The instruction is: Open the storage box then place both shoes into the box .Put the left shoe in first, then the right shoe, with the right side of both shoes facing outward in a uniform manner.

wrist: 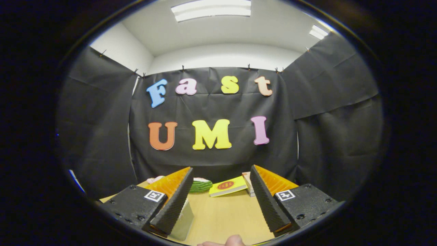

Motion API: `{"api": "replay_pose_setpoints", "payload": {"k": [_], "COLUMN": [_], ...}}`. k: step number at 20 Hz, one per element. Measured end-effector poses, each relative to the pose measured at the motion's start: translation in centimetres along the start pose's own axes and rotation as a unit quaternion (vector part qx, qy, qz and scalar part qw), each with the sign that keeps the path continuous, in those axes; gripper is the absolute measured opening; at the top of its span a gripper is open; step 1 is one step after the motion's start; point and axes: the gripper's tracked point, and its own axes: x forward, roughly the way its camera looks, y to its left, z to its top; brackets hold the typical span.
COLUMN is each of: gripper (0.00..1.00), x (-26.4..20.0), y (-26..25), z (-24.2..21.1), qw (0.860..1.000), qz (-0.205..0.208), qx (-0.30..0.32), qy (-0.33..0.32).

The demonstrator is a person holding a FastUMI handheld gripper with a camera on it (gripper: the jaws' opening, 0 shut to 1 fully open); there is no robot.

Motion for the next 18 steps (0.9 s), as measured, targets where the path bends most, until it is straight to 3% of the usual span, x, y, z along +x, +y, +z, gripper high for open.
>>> {"api": "replay_pose_setpoints", "payload": {"k": [18], "gripper": [1.00], "x": [0.04], "y": [0.35], "z": [-0.31], "qw": [1.000], "qz": [0.004], "qx": [-0.001], "qy": [0.014]}}
